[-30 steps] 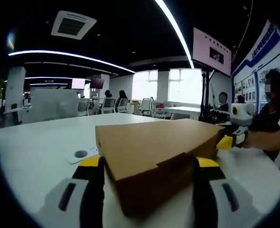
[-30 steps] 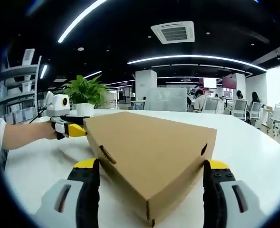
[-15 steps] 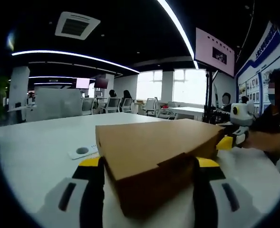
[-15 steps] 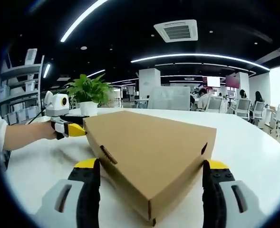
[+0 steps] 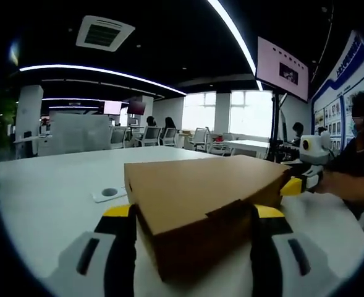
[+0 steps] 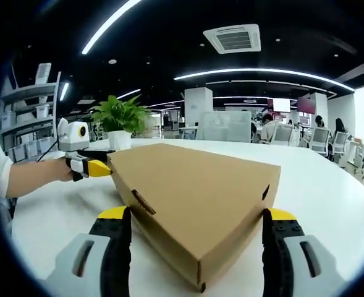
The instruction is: Operate the shoe box by opening the lid, removing the specified soft item, and placing it in the target area until the item is outside and the box remains undamaged.
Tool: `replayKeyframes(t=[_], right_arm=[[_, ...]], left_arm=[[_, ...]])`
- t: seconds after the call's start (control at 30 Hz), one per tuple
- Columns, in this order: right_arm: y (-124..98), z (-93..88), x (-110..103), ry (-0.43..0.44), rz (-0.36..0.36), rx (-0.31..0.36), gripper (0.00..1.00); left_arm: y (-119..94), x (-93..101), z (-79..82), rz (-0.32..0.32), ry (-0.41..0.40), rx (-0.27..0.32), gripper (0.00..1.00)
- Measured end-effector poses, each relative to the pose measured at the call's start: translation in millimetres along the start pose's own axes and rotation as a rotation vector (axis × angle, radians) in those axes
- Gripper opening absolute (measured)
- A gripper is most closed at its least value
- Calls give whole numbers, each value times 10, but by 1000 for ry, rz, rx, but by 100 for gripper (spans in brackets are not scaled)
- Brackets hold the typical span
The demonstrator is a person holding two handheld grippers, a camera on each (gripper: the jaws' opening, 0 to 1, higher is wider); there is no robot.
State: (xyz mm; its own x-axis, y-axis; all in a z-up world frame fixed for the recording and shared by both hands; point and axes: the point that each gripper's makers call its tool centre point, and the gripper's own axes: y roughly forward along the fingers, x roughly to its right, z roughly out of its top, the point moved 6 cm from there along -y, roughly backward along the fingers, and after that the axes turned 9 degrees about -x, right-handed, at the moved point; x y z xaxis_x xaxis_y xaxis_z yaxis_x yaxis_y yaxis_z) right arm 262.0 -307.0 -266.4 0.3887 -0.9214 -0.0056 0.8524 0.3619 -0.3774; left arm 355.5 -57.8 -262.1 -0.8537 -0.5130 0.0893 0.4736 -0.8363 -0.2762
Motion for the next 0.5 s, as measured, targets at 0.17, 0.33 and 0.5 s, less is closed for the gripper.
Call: replayKeyframes(t=[0.17,0.33,0.5], right_arm=[[-7,-18,3,-9,18,11,90],[-21,-9,-21,-12,25,5,89],[-31,-16,-36,-15,31,5,89]], left_arm=[[-49,24,-2,5,-21,10,76],[-61,55,-4,16,-21,5,76],[-86,82,-14,25,-23,5,76]])
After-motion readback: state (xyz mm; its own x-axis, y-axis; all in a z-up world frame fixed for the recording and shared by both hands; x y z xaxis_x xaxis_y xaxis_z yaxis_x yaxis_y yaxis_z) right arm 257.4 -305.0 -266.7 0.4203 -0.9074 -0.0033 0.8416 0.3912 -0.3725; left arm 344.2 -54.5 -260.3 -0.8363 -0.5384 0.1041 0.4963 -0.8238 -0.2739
